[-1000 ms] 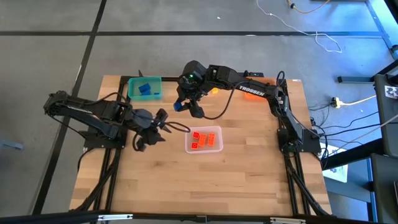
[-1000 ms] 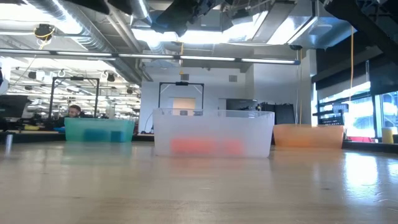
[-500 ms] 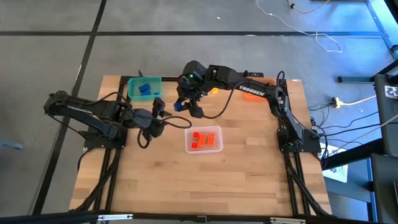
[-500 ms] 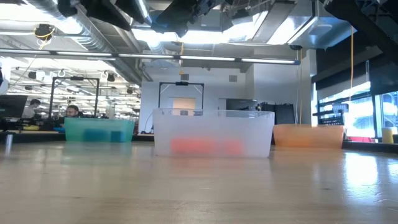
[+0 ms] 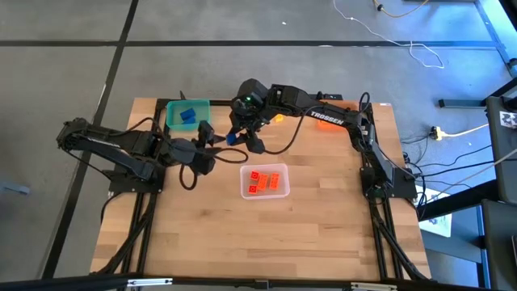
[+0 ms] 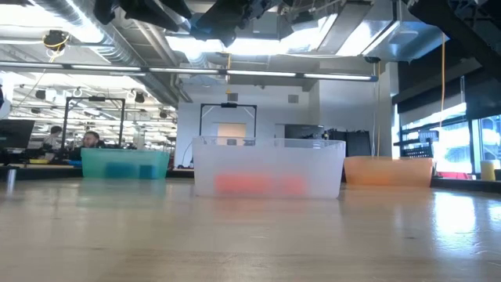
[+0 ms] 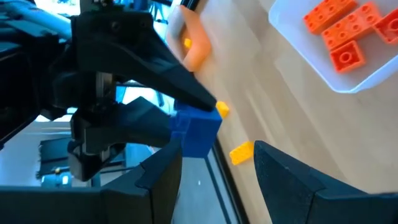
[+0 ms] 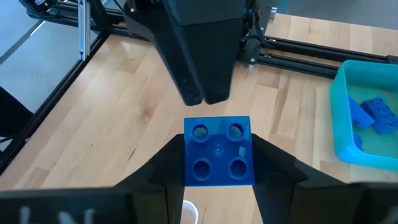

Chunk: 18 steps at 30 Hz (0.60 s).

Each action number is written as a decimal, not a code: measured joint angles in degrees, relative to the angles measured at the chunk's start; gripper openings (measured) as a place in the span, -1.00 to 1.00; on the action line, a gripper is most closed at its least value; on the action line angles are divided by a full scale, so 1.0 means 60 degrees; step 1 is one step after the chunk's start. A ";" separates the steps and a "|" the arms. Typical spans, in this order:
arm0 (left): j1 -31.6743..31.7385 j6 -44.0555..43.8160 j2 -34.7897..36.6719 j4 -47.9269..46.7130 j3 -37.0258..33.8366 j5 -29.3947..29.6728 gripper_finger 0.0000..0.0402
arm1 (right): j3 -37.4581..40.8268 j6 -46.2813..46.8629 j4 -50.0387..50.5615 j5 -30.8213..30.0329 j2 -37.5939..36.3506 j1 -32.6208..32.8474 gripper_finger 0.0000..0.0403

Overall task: Sort & place blocks by color
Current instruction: Put the blue game piece into the blue bin

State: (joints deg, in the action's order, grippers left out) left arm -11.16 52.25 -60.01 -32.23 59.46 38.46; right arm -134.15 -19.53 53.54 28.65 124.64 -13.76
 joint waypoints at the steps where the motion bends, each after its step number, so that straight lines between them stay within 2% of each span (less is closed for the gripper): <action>1: 0.0000 0.0000 -0.0028 0.0012 0.0000 0.0070 -0.05 | 0.0000 0.0000 0.0000 0.0002 0.0000 0.0000 -0.31; 18: 0.0391 0.1147 -0.1091 0.1330 0.0004 0.0350 -0.06 | 0.0011 -0.0055 -0.0037 0.0238 0.0018 -0.0004 -0.31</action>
State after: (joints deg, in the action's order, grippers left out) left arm -8.81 59.13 -66.55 -24.25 59.48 40.56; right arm -134.08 -19.86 53.32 30.08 124.75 -13.78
